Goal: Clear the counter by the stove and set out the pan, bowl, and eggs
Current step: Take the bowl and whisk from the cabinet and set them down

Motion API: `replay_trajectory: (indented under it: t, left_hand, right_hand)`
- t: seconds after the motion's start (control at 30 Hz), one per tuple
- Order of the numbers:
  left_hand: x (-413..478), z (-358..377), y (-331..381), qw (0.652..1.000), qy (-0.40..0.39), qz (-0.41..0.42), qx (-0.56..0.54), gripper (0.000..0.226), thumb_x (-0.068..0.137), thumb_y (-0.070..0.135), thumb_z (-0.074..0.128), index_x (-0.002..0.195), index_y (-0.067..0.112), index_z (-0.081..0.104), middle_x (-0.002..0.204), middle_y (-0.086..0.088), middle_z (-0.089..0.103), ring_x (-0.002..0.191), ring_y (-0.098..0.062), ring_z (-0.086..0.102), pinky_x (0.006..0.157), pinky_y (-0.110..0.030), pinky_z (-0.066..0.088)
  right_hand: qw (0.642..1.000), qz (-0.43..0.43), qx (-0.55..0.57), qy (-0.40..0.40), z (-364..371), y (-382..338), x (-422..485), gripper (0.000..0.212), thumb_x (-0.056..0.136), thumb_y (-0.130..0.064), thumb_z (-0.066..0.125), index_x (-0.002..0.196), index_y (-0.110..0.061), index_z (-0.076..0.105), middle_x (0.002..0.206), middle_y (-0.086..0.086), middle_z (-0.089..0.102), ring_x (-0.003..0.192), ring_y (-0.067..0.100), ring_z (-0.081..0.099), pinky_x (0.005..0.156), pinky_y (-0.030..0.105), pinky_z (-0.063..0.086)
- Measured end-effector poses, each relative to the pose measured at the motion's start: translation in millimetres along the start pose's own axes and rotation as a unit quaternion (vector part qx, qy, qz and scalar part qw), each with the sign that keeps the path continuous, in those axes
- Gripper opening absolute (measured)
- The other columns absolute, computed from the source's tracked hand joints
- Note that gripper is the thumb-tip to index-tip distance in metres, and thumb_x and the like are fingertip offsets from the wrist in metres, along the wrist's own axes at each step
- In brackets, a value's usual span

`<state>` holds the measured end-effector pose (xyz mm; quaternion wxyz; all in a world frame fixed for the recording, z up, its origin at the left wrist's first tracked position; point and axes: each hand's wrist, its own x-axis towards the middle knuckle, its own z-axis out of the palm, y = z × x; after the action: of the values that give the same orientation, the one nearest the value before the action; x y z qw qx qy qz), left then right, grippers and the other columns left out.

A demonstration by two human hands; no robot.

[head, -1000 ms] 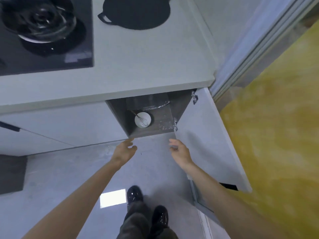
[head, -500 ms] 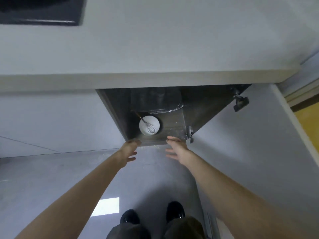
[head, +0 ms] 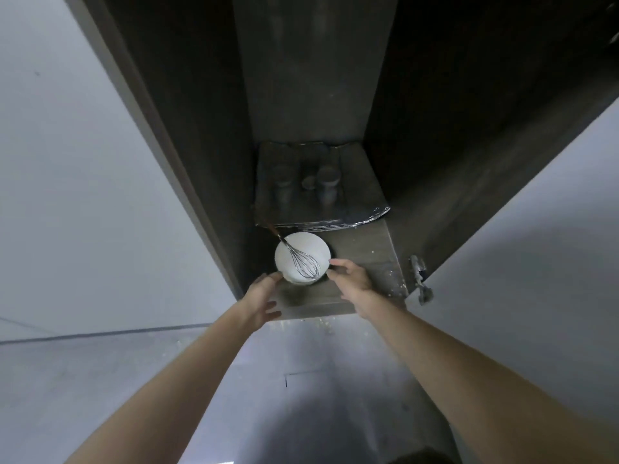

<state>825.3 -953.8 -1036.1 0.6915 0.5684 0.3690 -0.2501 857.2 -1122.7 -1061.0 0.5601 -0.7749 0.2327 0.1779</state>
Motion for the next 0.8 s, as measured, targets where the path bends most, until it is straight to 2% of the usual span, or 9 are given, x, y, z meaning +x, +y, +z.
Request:
replay_trajectory:
  t: [0.1, 0.17, 0.23, 0.3, 0.4, 0.47, 0.57, 0.7, 0.8]
  left_hand:
    - [33.9, 1.6, -5.1, 0.999, -0.004, 0.017, -0.031, 0.045, 0.095, 0.036, 0.049, 0.137, 0.025, 0.039, 0.147, -0.002, 0.037, 0.124, -0.026, 0.042, 0.095, -0.041, 0.039]
    - [53.0, 2.5, -9.5, 0.998, -0.015, 0.028, -0.047, 0.035, 0.096, 0.037, 0.047, 0.129, 0.026, 0.045, 0.144, -0.002, 0.04, 0.12, -0.024, 0.045, 0.095, -0.041, 0.039]
    - [72.6, 3.2, -12.8, 0.996, -0.02, 0.037, -0.078, 0.047, 0.095, 0.04, 0.049, 0.138, 0.025, 0.039, 0.149, -0.001, 0.035, 0.131, -0.028, 0.038, 0.099, -0.044, 0.038]
    - [90.7, 3.9, -18.4, 0.993, -0.031, 0.049, -0.099, 0.053, 0.095, 0.042, 0.048, 0.142, 0.023, 0.035, 0.151, -0.002, 0.033, 0.135, -0.031, 0.035, 0.103, -0.045, 0.037]
    - [106.2, 5.5, -22.0, 0.987, -0.045, 0.066, -0.136, 0.035, 0.095, 0.039, 0.047, 0.127, 0.025, 0.046, 0.145, -0.006, 0.041, 0.117, -0.032, 0.049, 0.095, -0.041, 0.044]
    - [110.3, 7.1, -24.4, 0.982, -0.051, 0.076, -0.163, 0.028, 0.095, 0.035, 0.048, 0.119, 0.022, 0.05, 0.14, -0.008, 0.046, 0.107, -0.031, 0.056, 0.091, -0.04, 0.048]
    - [109.4, 7.4, -27.0, 0.978, -0.052, 0.081, -0.183, 0.028, 0.094, 0.03, 0.051, 0.12, 0.019, 0.054, 0.135, -0.008, 0.05, 0.098, -0.029, 0.06, 0.088, -0.038, 0.05]
    - [92.0, 7.9, -28.3, 0.984, -0.065, 0.069, -0.153, 0.013, 0.095, 0.033, 0.048, 0.1, 0.027, 0.059, 0.123, -0.003, 0.058, 0.093, -0.026, 0.062, 0.09, -0.035, 0.05]
    - [63.8, 11.0, -31.7, 0.989, -0.066, 0.061, -0.119, 0.015, 0.096, 0.033, 0.045, 0.101, 0.024, 0.056, 0.105, -0.001, 0.065, 0.086, -0.024, 0.064, 0.091, -0.035, 0.051]
  right_hand:
    - [0.999, -0.035, 0.015, 0.018, 13.9, 15.4, 34.9, 0.027, 0.083, -0.017, 0.068, 0.108, -0.029, 0.068, 0.116, 0.005, 0.066, 0.098, 0.021, 0.061, 0.086, 0.027, 0.048]
    - [0.998, -0.049, 0.021, 0.019, 21.1, 22.5, 52.6, 0.029, 0.083, -0.019, 0.069, 0.11, -0.03, 0.068, 0.12, 0.006, 0.065, 0.1, 0.019, 0.059, 0.086, 0.024, 0.046]
    - [0.998, -0.067, 0.009, 0.014, 27.1, 26.7, 66.1, 0.033, 0.083, -0.021, 0.069, 0.115, -0.03, 0.066, 0.121, 0.004, 0.062, 0.103, 0.018, 0.057, 0.09, 0.025, 0.046]
    - [0.997, -0.072, 0.017, 0.006, 36.3, 34.9, 79.0, 0.034, 0.084, -0.023, 0.07, 0.117, -0.032, 0.065, 0.12, 0.003, 0.06, 0.105, 0.02, 0.058, 0.093, 0.032, 0.05]
    - [0.996, -0.057, 0.066, -0.033, 46.3, 39.9, 86.7, 0.031, 0.087, -0.018, 0.068, 0.117, -0.026, 0.065, 0.115, -0.001, 0.057, 0.101, 0.021, 0.058, 0.088, 0.04, 0.055]
    - [0.994, -0.06, 0.08, -0.045, 52.4, 43.4, 90.5, 0.026, 0.087, -0.015, 0.067, 0.112, -0.023, 0.068, 0.121, -0.001, 0.057, 0.099, 0.017, 0.057, 0.082, 0.037, 0.057]
    - [0.994, -0.065, 0.081, -0.027, 55.6, 47.6, 92.1, 0.021, 0.085, -0.013, 0.07, 0.105, -0.02, 0.071, 0.126, 0.003, 0.058, 0.099, 0.019, 0.06, 0.074, 0.032, 0.058]
    - [0.995, -0.051, 0.088, -0.018, 44.5, 51.7, 76.2, 0.018, 0.085, -0.009, 0.068, 0.103, -0.016, 0.071, 0.118, 0.006, 0.057, 0.095, 0.023, 0.061, 0.075, 0.034, 0.058]
    - [0.996, -0.046, 0.076, -0.018, 27.3, 48.7, 47.3, 0.02, 0.087, -0.006, 0.066, 0.105, -0.013, 0.07, 0.108, 0.008, 0.058, 0.088, 0.025, 0.062, 0.074, 0.035, 0.057]
